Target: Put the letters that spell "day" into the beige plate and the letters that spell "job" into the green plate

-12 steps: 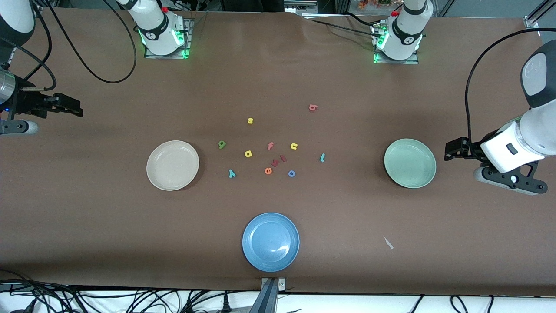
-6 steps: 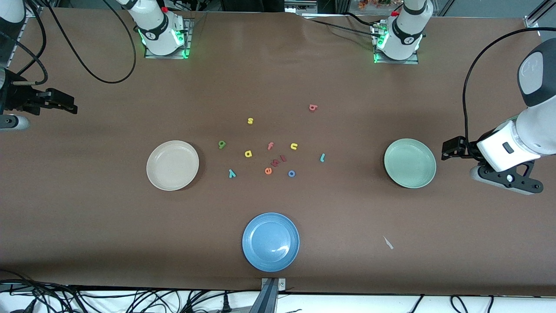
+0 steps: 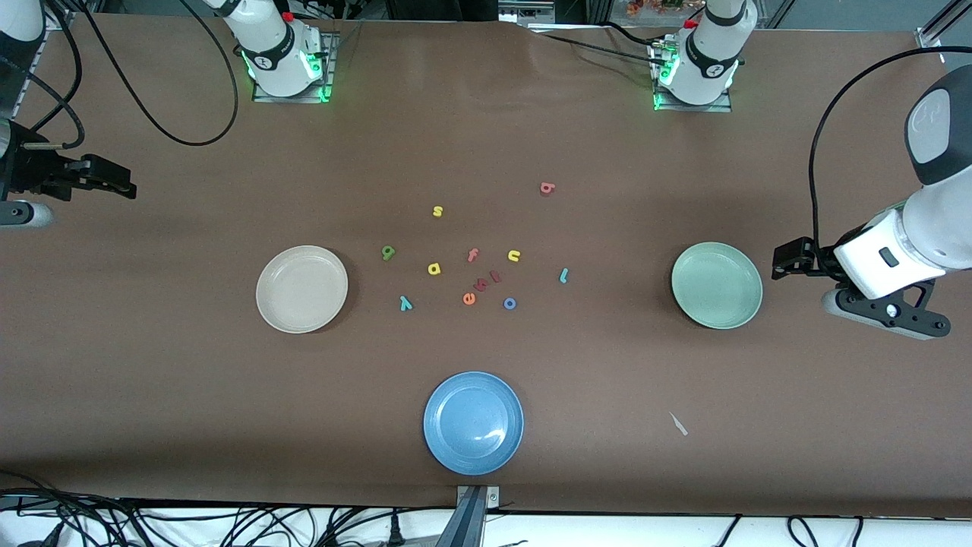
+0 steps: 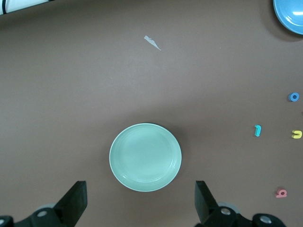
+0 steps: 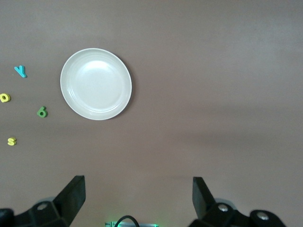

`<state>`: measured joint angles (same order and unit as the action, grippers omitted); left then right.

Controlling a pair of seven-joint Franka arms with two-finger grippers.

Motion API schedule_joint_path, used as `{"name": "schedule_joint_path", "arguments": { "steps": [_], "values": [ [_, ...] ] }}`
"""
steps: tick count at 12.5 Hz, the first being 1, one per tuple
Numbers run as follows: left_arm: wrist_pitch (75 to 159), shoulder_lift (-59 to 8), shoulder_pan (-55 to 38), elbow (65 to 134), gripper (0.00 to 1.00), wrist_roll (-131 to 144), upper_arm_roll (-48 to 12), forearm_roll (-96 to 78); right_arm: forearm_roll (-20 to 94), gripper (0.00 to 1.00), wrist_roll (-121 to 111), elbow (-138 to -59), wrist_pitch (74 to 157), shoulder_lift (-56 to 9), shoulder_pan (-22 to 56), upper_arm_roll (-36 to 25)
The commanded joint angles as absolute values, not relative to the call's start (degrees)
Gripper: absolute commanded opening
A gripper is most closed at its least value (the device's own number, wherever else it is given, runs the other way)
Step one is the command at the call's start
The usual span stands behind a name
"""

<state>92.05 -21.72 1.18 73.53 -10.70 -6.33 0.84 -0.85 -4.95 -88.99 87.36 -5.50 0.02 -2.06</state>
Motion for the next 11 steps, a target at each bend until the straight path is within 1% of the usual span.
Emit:
{"name": "schedule_joint_path", "arguments": {
  "steps": [1,7,11],
  "values": [
    [90.97,-21.01,1.14,73.3,1.0,-11.87,-6.59,2.64,0.09,1.0,-5.63,-88.94,88.07,-5.01,-0.09,-2.29],
    [90.97,-20.92,1.14,73.3,1.0,-11.87,-6.59,2.64,0.18,1.0,-7.29,-91.14,88.86,-4.4,-0.18,-2.9],
    [90.97,-20.92,1.14,73.3,1.0,-11.87,-6.59,2.64,0.26,1.0,-7.74,-91.23,89.64,-4.13,-0.18,-3.43]
  ]
}}
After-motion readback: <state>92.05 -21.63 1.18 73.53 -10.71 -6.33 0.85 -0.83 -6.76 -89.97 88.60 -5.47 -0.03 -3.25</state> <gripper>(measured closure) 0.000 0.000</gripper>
